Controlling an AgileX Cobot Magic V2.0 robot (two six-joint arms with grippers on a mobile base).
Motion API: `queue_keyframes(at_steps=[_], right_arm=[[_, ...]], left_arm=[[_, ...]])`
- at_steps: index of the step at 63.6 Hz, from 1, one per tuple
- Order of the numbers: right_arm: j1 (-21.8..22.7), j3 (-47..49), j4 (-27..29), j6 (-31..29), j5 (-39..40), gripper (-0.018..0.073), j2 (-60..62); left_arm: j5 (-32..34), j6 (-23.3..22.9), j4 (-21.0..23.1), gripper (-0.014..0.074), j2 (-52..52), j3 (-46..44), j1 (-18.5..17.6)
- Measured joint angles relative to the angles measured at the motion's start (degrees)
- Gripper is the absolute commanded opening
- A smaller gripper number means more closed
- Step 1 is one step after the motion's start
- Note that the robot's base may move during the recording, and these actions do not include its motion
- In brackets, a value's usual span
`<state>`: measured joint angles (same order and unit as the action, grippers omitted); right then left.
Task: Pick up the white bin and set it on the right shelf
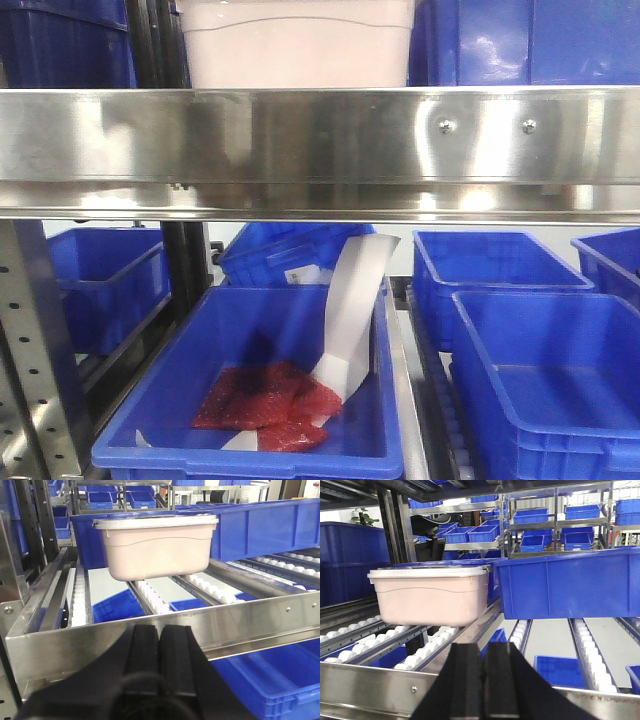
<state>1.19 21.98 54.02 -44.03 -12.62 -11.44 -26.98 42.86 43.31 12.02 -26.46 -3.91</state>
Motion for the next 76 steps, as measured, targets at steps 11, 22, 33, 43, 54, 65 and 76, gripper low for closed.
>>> queue_keyframes(at_steps=[11,22,33,43,54,65,76], right_arm=[[0.0,0.0,0.0,0.0,0.0,0.0063,0.0],[0.0,0.0,0.0,0.0,0.0,0.0063,0.0],[0.0,0.0,0.0,0.0,0.0,0.0063,0.0],[0.0,0.0,0.0,0.0,0.0,0.0063,0.0],[0.0,0.0,0.0,0.0,0.0,0.0063,0.1],[0.0,0.0,0.0,0.0,-0.1,0.0063,0.1],[0.0,0.0,0.0,0.0,-0.1,0.0063,0.1]], left_arm=[[2.9,-5.6,-3.9,-0.0117,0.0,0.0,0.0],[2.9,-29.0,-25.5,-0.0116,0.0,0.1,0.0],[10.3,-40.0,-36.6,-0.0116,-2.0,5.3,0.0],[21.5,-41.7,-38.3,-0.0116,-8.2,16.9,0.0],[25.1,-42.0,-38.4,-0.0116,-12.4,27.1,0.0],[26.2,-42.0,-38.6,-0.0116,-12.7,28.1,-0.2],[26.5,-42.0,-38.6,-0.0116,-12.7,28.1,-0.1]])
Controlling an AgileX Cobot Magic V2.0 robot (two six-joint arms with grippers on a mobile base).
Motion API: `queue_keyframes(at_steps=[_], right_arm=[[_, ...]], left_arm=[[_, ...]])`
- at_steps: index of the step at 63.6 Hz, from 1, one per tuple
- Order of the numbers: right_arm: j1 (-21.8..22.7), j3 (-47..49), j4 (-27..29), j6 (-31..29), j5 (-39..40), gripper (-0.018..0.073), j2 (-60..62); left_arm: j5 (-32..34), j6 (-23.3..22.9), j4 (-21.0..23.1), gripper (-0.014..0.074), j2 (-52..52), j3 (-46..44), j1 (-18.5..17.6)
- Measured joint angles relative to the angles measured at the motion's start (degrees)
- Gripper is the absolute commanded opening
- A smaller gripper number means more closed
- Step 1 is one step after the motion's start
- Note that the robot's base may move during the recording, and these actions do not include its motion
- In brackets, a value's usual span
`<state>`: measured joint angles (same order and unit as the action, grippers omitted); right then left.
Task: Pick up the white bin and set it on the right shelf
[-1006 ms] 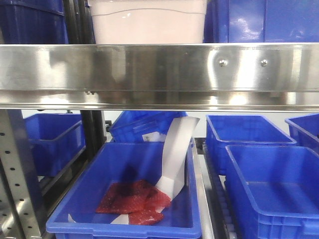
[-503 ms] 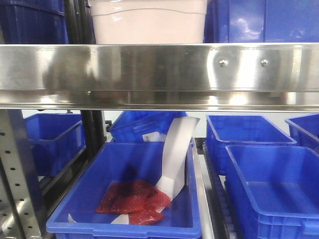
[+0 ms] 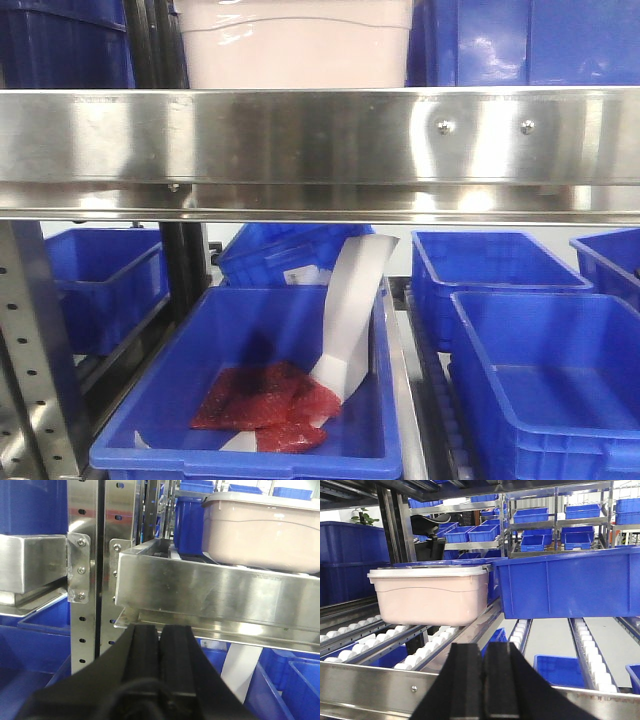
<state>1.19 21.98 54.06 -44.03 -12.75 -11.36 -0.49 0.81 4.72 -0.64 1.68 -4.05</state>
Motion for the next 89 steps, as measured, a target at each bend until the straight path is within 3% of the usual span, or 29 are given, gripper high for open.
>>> queue_keyframes(at_steps=[15,33,89], right_arm=[[0.0,0.0,0.0,0.0,-0.1,0.0063,0.0],[0.0,0.0,0.0,0.0,-0.2,0.0063,0.0],[0.0,0.0,0.0,0.1,-0.2,0.0063,0.0]], left_arm=[[0.9,0.0,0.0,-0.0116,0.0,0.0,-0.1],[0.5,0.0,0.0,-0.0116,0.0,0.0,-3.4],[-0.9,0.0,-0.1,-0.0117,0.0,0.0,-3.4]])
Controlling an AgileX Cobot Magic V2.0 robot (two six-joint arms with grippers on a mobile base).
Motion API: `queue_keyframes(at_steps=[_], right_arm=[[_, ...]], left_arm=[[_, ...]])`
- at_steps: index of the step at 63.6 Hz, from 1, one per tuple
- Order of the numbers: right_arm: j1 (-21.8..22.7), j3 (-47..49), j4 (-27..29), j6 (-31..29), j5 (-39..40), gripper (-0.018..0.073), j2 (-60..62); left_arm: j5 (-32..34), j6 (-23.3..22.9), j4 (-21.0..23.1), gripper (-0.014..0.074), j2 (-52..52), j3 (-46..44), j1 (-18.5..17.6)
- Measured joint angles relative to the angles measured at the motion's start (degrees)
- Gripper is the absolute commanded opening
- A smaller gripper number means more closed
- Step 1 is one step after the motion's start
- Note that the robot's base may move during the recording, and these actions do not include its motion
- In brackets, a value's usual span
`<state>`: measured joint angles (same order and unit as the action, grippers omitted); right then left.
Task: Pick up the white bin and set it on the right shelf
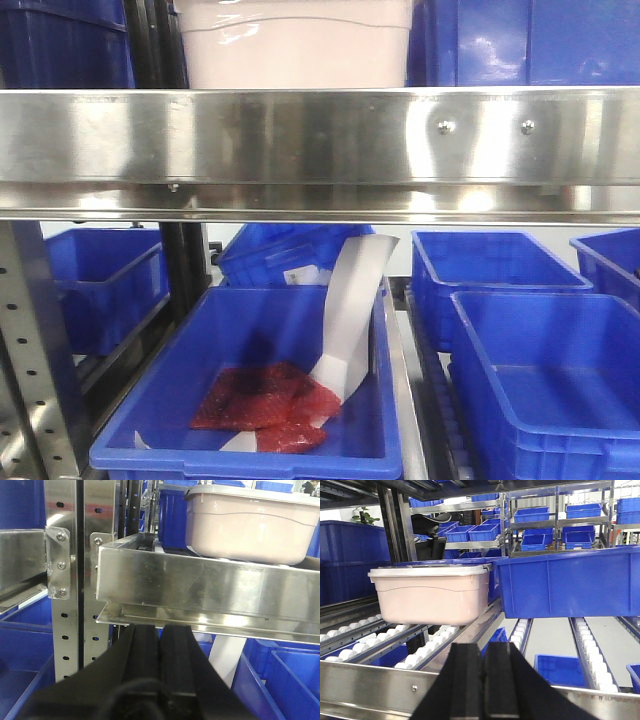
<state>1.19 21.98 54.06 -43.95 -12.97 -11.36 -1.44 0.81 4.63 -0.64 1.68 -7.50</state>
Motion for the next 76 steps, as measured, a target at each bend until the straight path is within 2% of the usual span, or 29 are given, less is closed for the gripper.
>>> queue_keyframes(at_steps=[24,29,33,36,37,46,50,53,62,76], right_arm=[[0.0,0.0,-1.2,0.2,-0.1,0.0063,0.0],[0.0,0.0,-6.2,3.0,-0.3,0.0063,0.0],[0.0,0.0,-12.3,8.2,-0.7,0.0063,0.0],[0.0,0.0,-18.2,13.8,-1.2,0.0063,0.0],[0.0,0.0,-21.9,17.6,-1.6,0.0063,0.0],[0.0,0.0,-42.8,38.6,-3.1,0.0063,0.0],[0.0,-0.1,-50.9,45.8,-3.9,0.0063,0.0],[0.0,-0.6,-54.8,49.8,-4.0,0.0063,0.0],[0.0,-4.1,-58.9,53.0,-3.8,0.0063,0.5],[1.8,-13.9,-59.1,53.3,0.5,0.0063,5.7]], left_arm=[[0.0,0.0,0.0,-0.0117,0.0,0.0,0.0],[0.0,0.0,0.0,-0.0117,0.0,0.0,0.0],[0.0,0.0,0.0,-0.0117,0.0,0.0,0.0],[0.0,0.0,0.0,-0.0117,0.0,0.0,0.0],[0.0,0.0,0.0,-0.0117,0.0,0.0,0.0],[0.0,0.0,0.0,-0.0117,0.0,0.0,0.0],[0.0,0.0,0.0,-0.0117,0.0,0.0,0.0],[0.0,0.0,0.0,-0.0117,0.0,0.0,0.0],[0.0,0.0,0.0,-0.0117,0.0,0.0,0.0],[0.0,0.0,0.0,-0.0117,0.0,0.0,0.0]])
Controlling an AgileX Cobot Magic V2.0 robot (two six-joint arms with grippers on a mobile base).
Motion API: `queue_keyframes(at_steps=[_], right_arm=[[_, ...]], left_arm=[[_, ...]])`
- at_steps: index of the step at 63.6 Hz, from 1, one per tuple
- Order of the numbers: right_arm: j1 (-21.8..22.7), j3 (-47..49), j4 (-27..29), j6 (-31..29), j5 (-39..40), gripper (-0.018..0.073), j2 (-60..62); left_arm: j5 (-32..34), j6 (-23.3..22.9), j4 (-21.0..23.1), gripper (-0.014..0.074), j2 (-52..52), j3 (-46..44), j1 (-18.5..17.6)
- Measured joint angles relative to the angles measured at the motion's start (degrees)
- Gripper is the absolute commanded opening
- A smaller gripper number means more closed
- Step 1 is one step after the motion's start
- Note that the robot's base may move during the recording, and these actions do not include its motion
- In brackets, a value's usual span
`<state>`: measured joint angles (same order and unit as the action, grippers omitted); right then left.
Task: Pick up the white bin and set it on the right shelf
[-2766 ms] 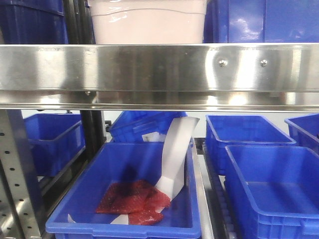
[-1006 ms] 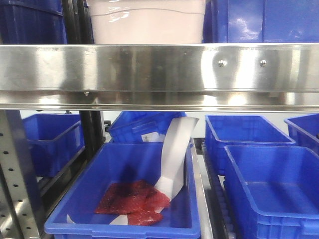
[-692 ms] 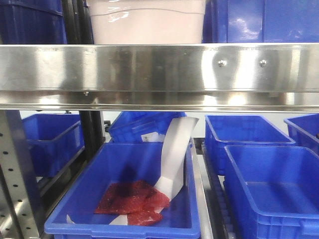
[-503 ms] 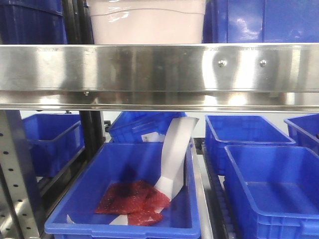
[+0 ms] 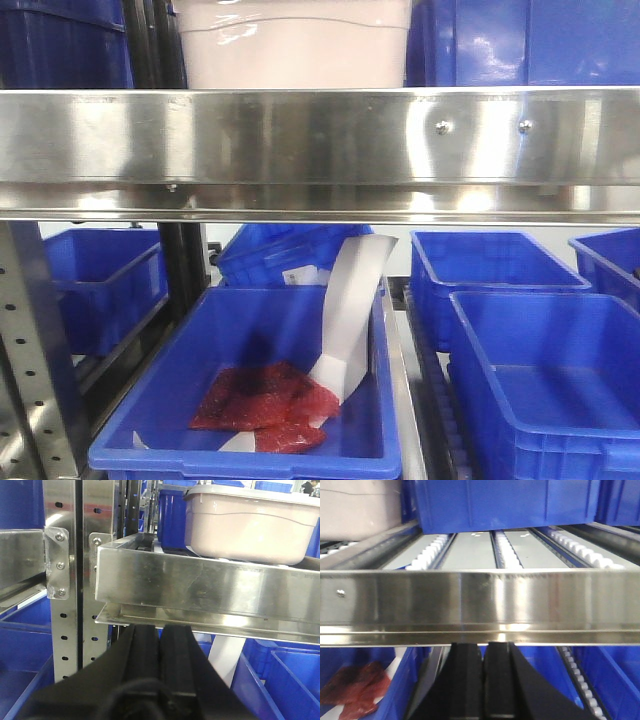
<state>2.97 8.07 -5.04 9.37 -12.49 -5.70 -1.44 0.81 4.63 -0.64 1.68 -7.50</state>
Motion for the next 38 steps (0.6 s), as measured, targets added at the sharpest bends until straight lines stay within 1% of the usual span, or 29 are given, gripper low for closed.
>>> queue_keyframes(at_steps=[11,17,38], right_arm=[[3.0,-6.7,1.8,0.1,3.9,0.0063,4.5],[3.4,-9.4,3.0,0.1,6.1,0.0063,6.0],[3.4,-9.7,3.1,0.1,7.8,0.0063,6.3]], left_arm=[[0.0,0.0,0.0,-0.0117,0.0,0.0,0.0],[0.1,0.0,0.0,-0.0117,0.0,0.0,0.0],[0.1,0.0,0.0,-0.0117,0.0,0.0,0.0]])
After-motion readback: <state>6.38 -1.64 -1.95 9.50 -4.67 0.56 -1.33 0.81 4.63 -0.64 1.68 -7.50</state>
